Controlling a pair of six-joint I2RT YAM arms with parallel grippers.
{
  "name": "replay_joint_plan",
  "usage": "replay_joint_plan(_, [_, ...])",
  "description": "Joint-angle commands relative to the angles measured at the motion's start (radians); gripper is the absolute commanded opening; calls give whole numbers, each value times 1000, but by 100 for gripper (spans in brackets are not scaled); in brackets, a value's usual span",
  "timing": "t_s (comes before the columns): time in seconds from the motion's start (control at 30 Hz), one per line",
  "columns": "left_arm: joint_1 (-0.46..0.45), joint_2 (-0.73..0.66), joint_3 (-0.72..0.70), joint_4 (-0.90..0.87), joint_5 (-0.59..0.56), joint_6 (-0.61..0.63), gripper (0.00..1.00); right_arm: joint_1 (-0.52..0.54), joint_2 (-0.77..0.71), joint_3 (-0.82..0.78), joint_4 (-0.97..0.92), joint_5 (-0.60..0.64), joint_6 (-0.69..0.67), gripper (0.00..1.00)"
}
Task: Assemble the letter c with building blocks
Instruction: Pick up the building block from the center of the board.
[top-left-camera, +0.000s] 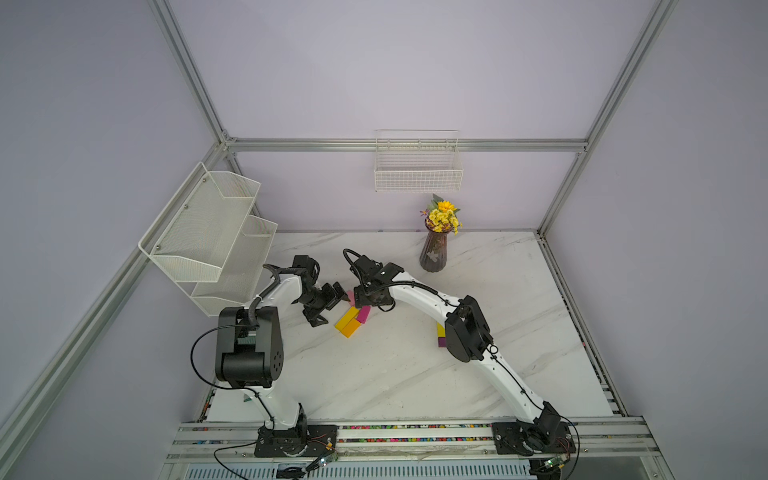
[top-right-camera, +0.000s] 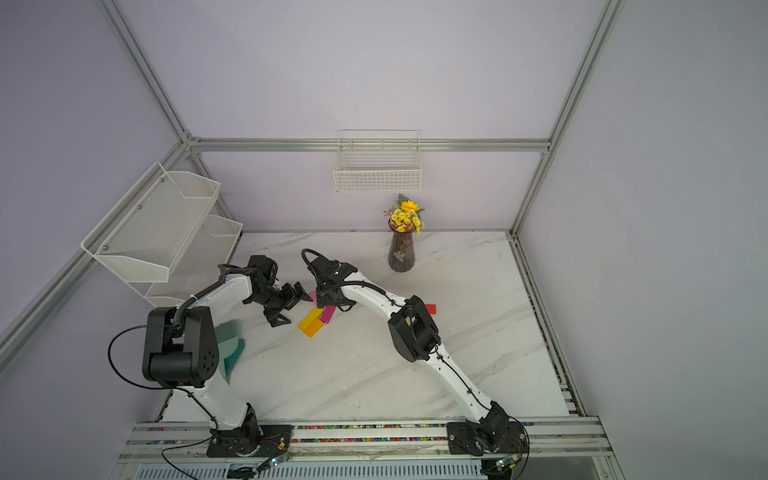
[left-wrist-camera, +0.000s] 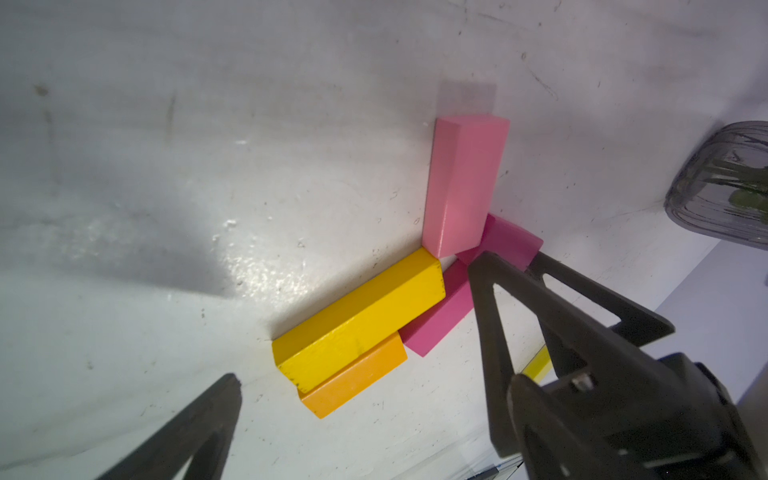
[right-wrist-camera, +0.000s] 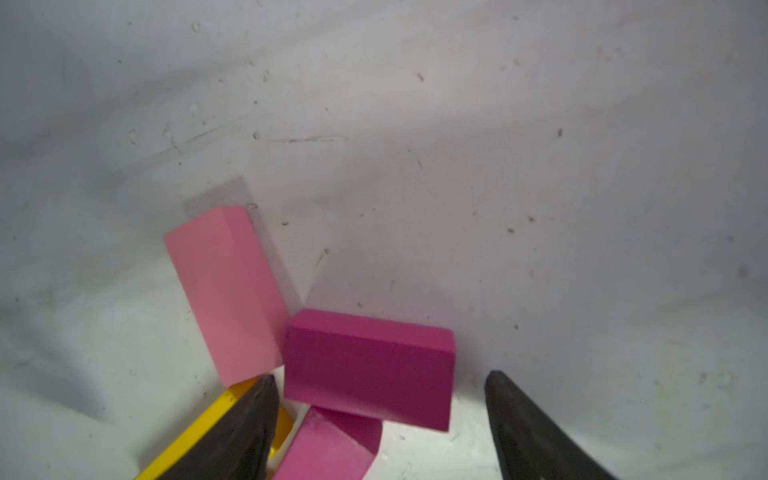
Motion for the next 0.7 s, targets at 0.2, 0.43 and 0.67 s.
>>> replay_joint_plan(0.2, [7, -22, -6, 23, 35, 3, 100, 5, -3, -37, -32, 81, -41, 78])
replay_joint_plan(0.43, [7, -29, -24, 37, 52, -2, 100, -35, -119, -213, 10, 99, -16, 77])
replay_joint_plan(0.67, [7, -33, -34, 39, 62, 0, 100, -51, -141, -256, 97, 28, -29, 83])
